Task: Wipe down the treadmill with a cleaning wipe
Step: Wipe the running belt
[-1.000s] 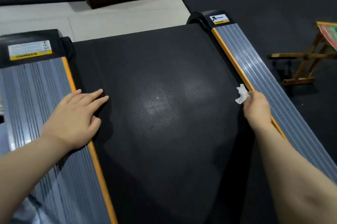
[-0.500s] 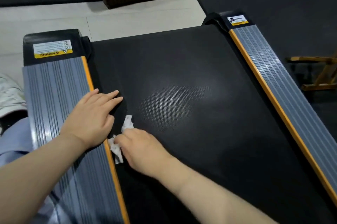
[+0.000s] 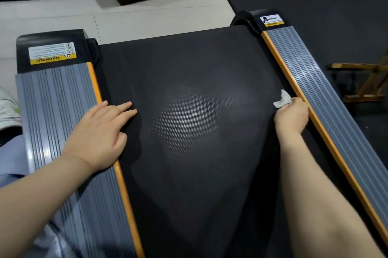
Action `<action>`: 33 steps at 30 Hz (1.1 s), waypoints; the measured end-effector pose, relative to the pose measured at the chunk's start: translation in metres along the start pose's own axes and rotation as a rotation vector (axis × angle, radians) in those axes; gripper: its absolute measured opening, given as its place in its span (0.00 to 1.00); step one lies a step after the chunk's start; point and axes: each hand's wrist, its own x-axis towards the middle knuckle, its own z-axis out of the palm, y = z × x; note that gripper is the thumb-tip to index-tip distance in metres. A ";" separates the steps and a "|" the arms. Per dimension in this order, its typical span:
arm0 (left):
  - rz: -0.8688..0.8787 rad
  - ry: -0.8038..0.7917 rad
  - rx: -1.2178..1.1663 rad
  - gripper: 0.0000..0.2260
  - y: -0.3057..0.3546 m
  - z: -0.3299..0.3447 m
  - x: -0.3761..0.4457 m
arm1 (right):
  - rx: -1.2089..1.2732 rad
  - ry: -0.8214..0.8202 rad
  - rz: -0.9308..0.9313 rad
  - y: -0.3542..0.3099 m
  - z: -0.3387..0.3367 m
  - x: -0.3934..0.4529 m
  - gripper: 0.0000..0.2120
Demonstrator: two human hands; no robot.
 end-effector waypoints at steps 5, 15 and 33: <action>-0.005 0.042 -0.055 0.29 0.001 0.001 0.000 | 0.193 -0.288 -0.446 -0.111 0.021 -0.124 0.13; -0.091 0.076 -0.036 0.32 0.002 0.004 -0.002 | 0.115 -0.467 -1.095 -0.138 0.017 -0.156 0.12; -0.186 0.146 -0.285 0.29 -0.004 0.004 0.002 | 0.340 -0.530 -1.092 -0.177 0.039 -0.216 0.06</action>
